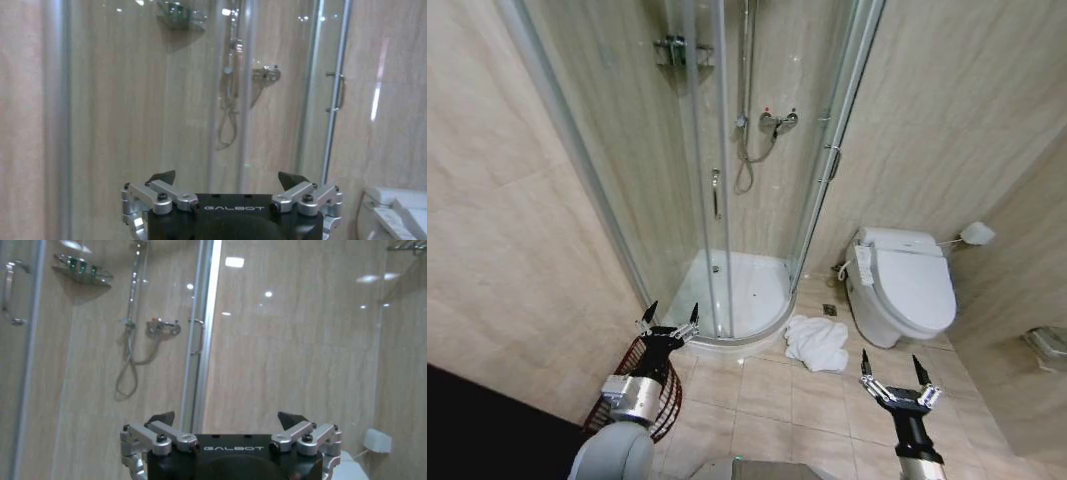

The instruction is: Discard the used towel into the hamper.

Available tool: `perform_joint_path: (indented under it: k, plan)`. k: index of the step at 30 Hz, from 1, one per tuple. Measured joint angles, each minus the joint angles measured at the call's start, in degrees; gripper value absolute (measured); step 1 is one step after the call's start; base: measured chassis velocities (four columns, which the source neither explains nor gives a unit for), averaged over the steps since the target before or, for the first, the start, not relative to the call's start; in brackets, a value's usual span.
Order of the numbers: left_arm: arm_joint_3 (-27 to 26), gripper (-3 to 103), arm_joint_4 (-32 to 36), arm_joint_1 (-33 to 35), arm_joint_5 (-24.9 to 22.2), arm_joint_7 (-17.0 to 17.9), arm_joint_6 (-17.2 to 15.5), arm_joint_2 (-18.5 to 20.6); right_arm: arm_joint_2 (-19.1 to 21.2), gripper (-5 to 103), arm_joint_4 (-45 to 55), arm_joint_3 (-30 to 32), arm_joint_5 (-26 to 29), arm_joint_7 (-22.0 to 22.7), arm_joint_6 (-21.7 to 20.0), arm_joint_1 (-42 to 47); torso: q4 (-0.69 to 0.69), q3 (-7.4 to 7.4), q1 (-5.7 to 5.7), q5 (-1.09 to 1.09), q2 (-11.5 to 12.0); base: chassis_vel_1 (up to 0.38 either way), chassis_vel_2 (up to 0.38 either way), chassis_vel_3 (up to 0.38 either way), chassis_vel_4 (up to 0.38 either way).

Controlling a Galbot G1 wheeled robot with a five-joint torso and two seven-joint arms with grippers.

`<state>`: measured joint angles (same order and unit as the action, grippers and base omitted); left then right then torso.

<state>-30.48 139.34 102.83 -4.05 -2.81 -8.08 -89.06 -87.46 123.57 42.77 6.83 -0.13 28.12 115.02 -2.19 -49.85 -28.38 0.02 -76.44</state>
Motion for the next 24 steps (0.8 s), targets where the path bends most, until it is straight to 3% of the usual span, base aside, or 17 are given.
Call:
perform_joint_path:
  k: [2, 4, 7, 10, 11, 15, 16, 24]
  plan:
    - [0.0, 100, 0.0, 0.0, 0.0, 0.0, 0.0, -0.03, 0.01, 100, 0.0, 0.01, 0.0, 0.0, 0.0, 0.0, -0.01, 0.0, 0.01, 0.02, 0.0, -0.208, -0.148, 0.136, 0.182]
    - [0.0, 100, 0.0, 0.0, 0.0, 0.0, 0.0, 0.01, 0.0, 100, 0.0, 0.0, 0.0, 0.0, 0.0, 0.0, 0.0, 0.02, 0.03, -0.1, -0.01, -0.169, -0.16, 0.181, 0.159]
    - [0.0, 100, 0.0, 0.01, 0.0, 0.0, 0.0, 0.0, 0.0, 100, 0.0, 0.0, 0.0, 0.0, 0.0, 0.0, 0.0, 0.0, 0.02, 0.04, 0.0, -0.142, -0.166, 0.187, 0.194]
    - [-0.02, 100, 0.0, 0.0, 0.0, 0.0, -0.01, 0.01, -0.01, 100, 0.0, -0.01, 0.0, 0.0, 0.0, 0.0, 0.0, 0.02, 0.04, -0.1, -0.01, -0.232, -0.229, 0.205, 0.219]
    - [-0.02, 100, 0.0, 0.01, 0.0, 0.0, 0.0, 0.0, -0.01, 100, 0.0, -0.01, 0.0, 0.0, 0.0, 0.0, -0.01, 0.01, 0.03, 0.02, 0.0, -0.264, -0.24, 0.226, 0.282]
    - [-0.02, 100, 0.0, 0.01, 0.0, 0.0, -0.01, 0.01, -0.01, 100, 0.01, -0.01, 0.0, 0.0, 0.0, 0.01, 0.0, 0.01, 0.03, -0.07, -0.01, -0.295, -0.262, 0.243, 0.272]
    - [-0.02, 100, 0.0, 0.0, 0.0, 0.0, 0.0, -0.01, -0.01, 100, 0.0, -0.01, 0.0, 0.0, 0.0, 0.0, -0.01, 0.01, 0.04, 0.03, -0.01, -0.312, -0.276, 0.287, 0.291]
    - [0.01, 100, 0.0, 0.0, 0.0, -0.05, -0.01, -0.04, 0.0, 100, 0.0, 0.01, 0.0, 0.01, 0.0, 0.0, -0.01, 0.0, 0.02, 0.0, 0.0, -0.156, -0.16, 0.168, 0.126]
